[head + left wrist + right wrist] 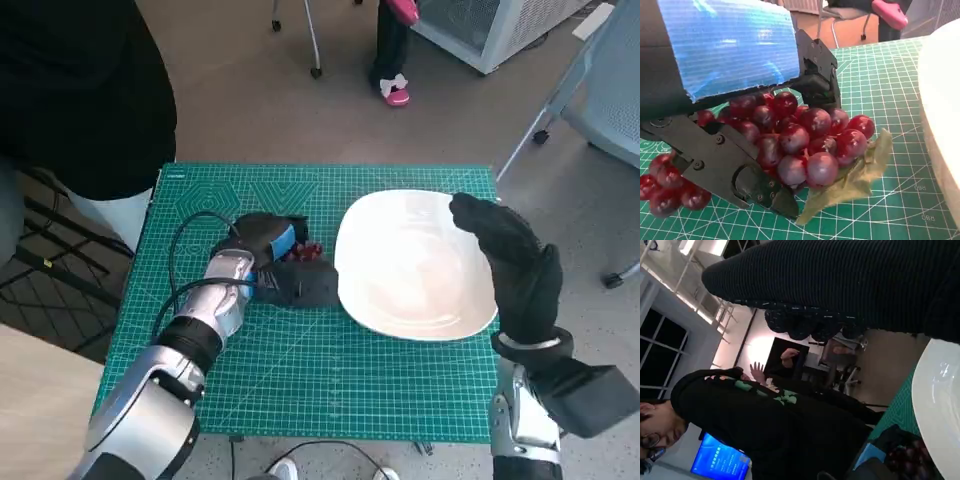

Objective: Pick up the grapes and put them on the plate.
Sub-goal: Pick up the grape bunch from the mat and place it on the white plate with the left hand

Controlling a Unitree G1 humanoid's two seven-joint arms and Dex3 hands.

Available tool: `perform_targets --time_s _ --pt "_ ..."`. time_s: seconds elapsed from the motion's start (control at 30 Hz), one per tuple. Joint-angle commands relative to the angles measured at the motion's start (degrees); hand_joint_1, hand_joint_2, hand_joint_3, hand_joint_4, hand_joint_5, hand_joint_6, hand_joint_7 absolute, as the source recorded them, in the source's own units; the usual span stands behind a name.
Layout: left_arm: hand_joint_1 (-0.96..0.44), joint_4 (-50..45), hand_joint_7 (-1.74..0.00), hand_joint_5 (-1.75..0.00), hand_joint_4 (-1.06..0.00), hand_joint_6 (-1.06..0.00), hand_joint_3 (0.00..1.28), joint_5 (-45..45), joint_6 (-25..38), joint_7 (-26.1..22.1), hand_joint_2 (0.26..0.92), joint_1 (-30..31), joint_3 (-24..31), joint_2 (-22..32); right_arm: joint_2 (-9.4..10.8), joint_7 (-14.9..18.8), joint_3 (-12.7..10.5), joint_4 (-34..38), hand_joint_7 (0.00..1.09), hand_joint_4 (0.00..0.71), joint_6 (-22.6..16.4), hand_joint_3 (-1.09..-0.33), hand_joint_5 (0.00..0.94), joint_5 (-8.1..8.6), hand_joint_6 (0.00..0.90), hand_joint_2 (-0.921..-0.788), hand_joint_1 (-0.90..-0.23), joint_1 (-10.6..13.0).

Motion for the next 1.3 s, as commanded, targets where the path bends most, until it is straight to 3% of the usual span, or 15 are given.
perform_targets --time_s 0.03,1.3 --pt "0.0 2.29 -1.3 -1.46 -0.47 -0.43 0.26 -0.57 0.42 -0.66 0.921 2.01 -0.13 -0.63 -0.28 0.44 -0.32 0.74 0.43 0.405 0.98 -0.867 0.002 0.28 0.039 -0.921 -0.612 0.13" --pt "0.0 0.99 -1.21 -1.48 -0.48 -0.48 0.23 -2.41 0.66 -1.34 0.921 0.34 1.26 -0.04 -0.46 1.23 -0.74 1.15 0.42 0.407 0.45 -0.866 0.002 0.01 0.045 -0.921 -0.609 -0.44"
